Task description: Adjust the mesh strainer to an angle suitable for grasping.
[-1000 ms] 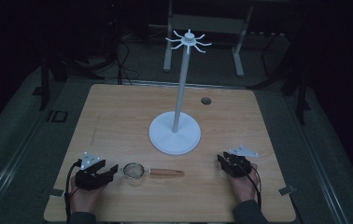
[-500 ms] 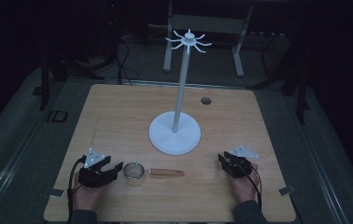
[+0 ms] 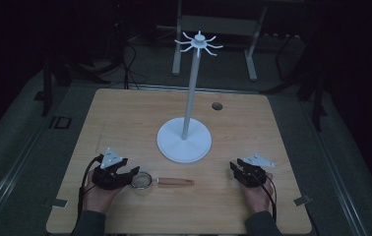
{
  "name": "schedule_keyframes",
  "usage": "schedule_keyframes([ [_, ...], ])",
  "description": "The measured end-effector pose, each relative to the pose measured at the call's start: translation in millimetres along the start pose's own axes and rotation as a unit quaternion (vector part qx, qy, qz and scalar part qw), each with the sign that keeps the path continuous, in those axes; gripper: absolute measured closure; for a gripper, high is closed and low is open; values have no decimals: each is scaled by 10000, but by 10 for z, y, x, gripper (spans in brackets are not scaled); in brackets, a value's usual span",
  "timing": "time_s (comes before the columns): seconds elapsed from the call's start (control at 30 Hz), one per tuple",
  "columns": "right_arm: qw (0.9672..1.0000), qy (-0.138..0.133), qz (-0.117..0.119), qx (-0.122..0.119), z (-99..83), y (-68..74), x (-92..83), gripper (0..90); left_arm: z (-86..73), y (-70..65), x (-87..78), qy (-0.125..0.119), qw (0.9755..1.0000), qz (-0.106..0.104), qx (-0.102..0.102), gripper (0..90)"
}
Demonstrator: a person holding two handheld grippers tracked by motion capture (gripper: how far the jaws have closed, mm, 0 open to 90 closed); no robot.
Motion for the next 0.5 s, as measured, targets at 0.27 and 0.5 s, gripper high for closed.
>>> schedule_keyframes([
  [0.27, 9998, -130, -129, -60, 0, 3, -16, 609, 97, -111, 96, 191, 9989, -222, 374, 453],
  [0.5, 9997, -70, -173, -137, 1, 20, -8, 599, 165, -276, 189, 432, 9943, -458, 865, 453],
])
Point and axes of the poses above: each handheld gripper's, and its own axes: x roughly forward along the jaws, z roughly out of its top, y roughly to its left, the point moved 2 cm from there along x, roughly forward along the jaws, and after that the axes turned 7 degrees about z, right-handed, at the moved point
